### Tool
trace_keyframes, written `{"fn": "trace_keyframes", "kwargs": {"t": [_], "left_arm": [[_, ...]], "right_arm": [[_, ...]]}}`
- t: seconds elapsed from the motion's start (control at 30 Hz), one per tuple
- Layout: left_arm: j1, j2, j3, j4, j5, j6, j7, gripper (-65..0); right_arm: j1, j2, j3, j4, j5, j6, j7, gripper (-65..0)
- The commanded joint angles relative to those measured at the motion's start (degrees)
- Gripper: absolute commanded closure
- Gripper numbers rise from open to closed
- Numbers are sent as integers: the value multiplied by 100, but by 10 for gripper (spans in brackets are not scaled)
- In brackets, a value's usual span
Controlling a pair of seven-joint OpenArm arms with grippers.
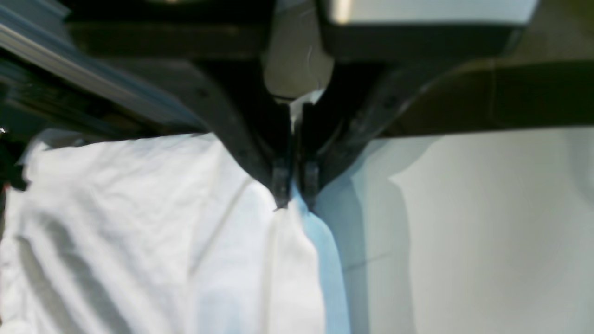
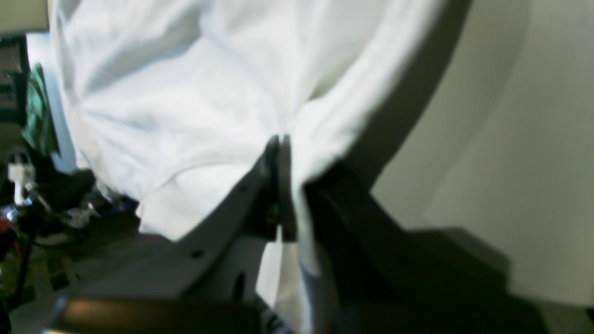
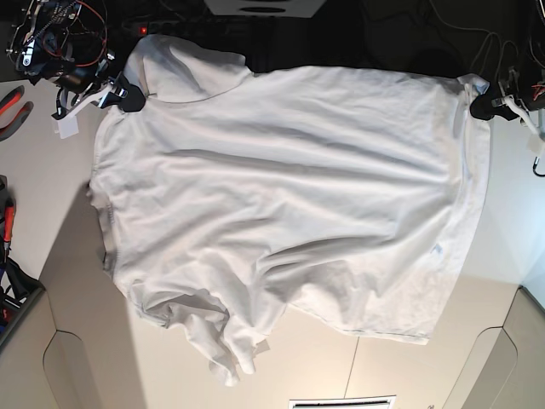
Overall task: Layout the t-shirt on the table in an organized manner, then fold the t-shirt properly
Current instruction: 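Lift the held edge with both grippers and fold it over the shirt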
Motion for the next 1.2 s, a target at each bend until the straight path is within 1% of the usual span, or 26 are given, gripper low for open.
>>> {"fn": "trace_keyframes", "kwargs": {"t": [0.0, 0.17, 0.27, 0.33, 0.43, 0.5, 0.67, 0.77, 0.87, 1.0, 1.1, 1.17], "left_arm": [[7, -129, -127, 146, -79, -10, 0, 0], [-4, -181, -634, 595, -358, -10, 0, 0], [-50, -323, -695, 815, -671, -10, -4, 0], [-234, -334, -693, 883, -750, -10, -7, 0], [-671, -273, -693, 879, -684, -10, -44, 0], [-920, -256, -693, 879, -551, -10, -203, 0], [-1467, -256, -691, 868, 223, -10, -702, 0], [-1759, -256, -684, 863, 525, -10, -920, 0], [-1985, -256, -540, 815, 872, -10, -1156, 0], [-2262, -256, 46, 522, 1294, -10, -1532, 0], [-2505, -251, 656, 168, 1749, 9, -2059, 0], [-2684, -245, 1014, -81, 2188, 332, -2498, 0]], "right_arm": [[-7, 52, 13, 197, 103, 28, -55, 0], [-2, 72, 13, 883, 146, 26, -138, 0], [15, 116, 11, 1333, 227, 59, -118, 0], [103, 116, 11, 1547, 225, 68, -76, 0], [411, 116, 11, 1606, 195, 68, 44, 0], [669, 114, 9, 1600, 98, 70, 157, 0], [1377, 116, -129, 1569, -428, 68, 555, 0], [1816, 116, -382, 1421, -894, 66, 802, 0], [2208, 116, -743, 1027, -1309, 61, 1023, 0], [2695, 116, -1241, 133, -1928, 11, 1550, 0], [3012, 116, -1403, -560, -2465, -87, 1961, 0], [3169, 118, -1408, -929, -2782, -190, 2140, 0]]}}
